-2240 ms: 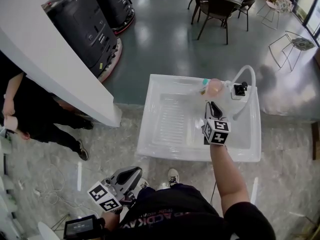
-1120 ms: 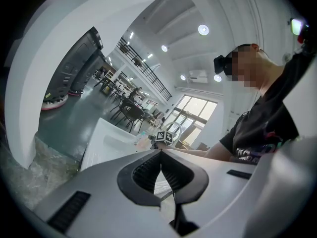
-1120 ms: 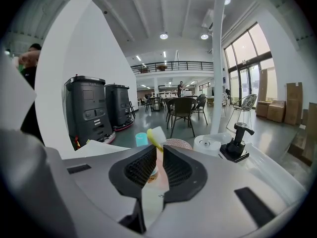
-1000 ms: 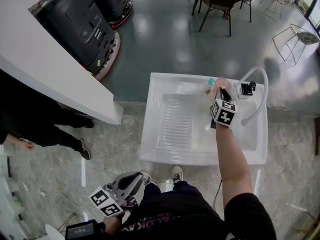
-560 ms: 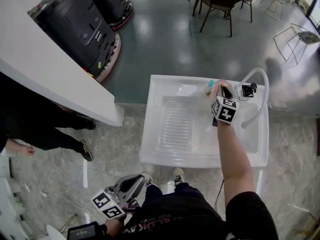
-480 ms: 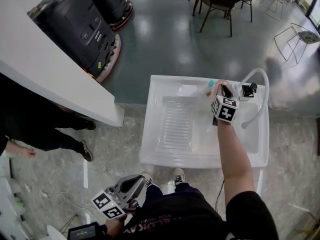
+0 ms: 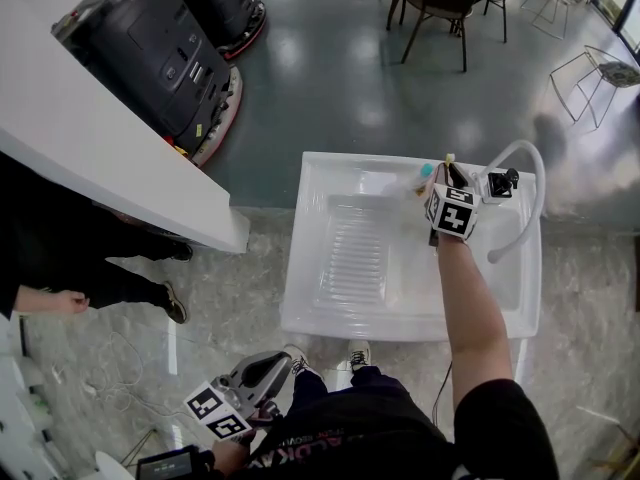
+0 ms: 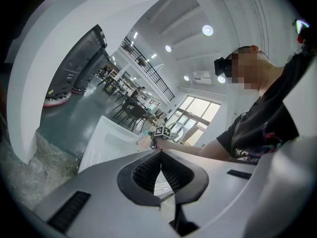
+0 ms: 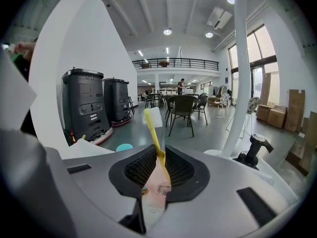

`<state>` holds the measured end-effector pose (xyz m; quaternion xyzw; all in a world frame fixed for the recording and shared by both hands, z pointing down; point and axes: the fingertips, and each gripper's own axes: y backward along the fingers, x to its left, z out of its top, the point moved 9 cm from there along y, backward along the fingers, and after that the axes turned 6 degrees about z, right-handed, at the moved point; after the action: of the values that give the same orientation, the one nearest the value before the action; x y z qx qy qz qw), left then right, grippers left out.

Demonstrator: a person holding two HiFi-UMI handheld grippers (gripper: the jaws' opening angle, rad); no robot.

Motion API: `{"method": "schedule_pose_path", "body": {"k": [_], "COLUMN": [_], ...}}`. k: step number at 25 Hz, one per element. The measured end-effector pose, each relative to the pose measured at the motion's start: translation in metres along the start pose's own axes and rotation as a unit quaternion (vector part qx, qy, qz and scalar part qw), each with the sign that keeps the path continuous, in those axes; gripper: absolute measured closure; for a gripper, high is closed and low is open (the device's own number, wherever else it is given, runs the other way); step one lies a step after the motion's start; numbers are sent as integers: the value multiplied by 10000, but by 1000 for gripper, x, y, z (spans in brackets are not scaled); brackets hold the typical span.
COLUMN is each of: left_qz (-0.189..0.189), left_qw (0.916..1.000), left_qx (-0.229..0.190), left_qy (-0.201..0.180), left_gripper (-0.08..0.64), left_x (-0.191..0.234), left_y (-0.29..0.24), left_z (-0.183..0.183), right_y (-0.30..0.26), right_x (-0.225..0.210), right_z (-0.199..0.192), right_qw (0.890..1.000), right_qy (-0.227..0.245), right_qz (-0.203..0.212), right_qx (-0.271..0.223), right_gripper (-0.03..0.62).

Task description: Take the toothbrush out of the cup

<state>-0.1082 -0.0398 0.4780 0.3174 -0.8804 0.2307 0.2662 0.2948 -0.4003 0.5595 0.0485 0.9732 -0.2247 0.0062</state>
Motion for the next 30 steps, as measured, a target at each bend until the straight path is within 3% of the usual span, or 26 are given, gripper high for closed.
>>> {"method": "schedule_pose_path", "body": {"k": [8, 20, 25, 30], "left_qz": [-122, -55, -37, -105], "left_qw": [9999, 10000, 10000, 9999], "left_qx": [48, 8, -3, 46], "left_qy": [61, 65, 67, 51], "left_gripper": [551, 551, 552, 552], "left_x": [5, 2, 1, 1], "left_y": [-9, 0, 0, -2], "left_z": [3, 0, -2, -2], "right_y": [2, 5, 14, 25], "right_x": [2, -5, 2, 9], "right_z": [6, 5, -2, -6], "right_qw": [9993, 9995, 9985, 9981], "right_qy": [368, 276, 381, 368], "right_qz": [-104, -123, -71, -98], "right_qx": [38, -129, -386, -494], "right_gripper": [549, 580, 577, 531]}}
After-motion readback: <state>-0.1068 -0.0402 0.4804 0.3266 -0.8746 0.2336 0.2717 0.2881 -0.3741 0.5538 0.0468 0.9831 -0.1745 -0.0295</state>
